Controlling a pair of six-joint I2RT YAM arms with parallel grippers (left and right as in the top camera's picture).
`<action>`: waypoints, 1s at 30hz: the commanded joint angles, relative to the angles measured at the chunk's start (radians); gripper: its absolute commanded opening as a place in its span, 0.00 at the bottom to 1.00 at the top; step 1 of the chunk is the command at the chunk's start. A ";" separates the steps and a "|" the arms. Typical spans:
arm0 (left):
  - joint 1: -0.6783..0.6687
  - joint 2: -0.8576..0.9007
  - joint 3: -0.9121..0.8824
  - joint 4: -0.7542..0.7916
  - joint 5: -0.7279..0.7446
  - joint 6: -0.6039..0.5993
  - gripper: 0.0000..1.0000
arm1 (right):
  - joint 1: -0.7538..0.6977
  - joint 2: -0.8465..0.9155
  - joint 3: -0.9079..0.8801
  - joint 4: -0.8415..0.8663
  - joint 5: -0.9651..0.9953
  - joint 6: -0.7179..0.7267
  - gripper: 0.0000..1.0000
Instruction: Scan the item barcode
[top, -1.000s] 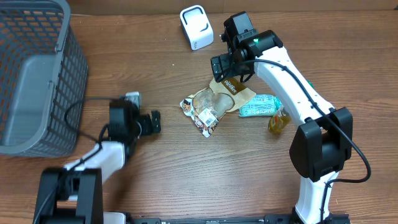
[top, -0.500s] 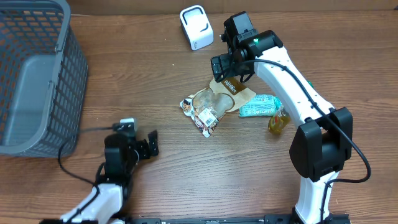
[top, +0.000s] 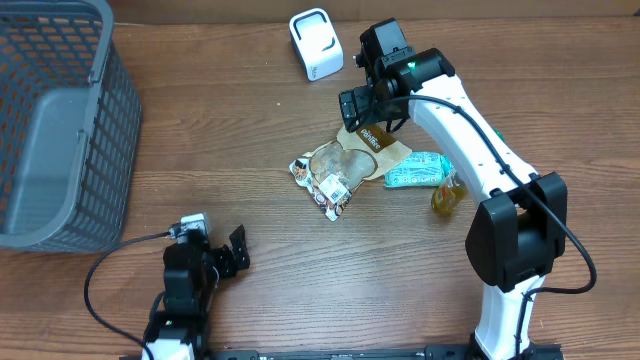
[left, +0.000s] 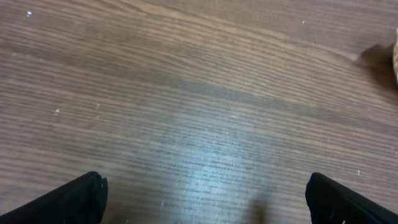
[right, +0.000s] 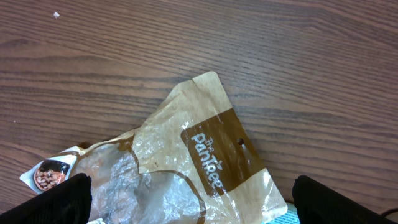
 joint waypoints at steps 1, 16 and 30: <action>-0.001 -0.130 -0.003 -0.087 -0.032 -0.012 1.00 | 0.002 0.002 -0.005 0.002 0.010 0.003 1.00; -0.001 -0.525 -0.003 -0.228 -0.010 0.093 1.00 | 0.002 0.002 -0.005 0.002 0.010 0.003 1.00; -0.001 -0.756 -0.002 -0.231 0.004 0.120 1.00 | 0.002 0.002 -0.005 0.002 0.010 0.003 1.00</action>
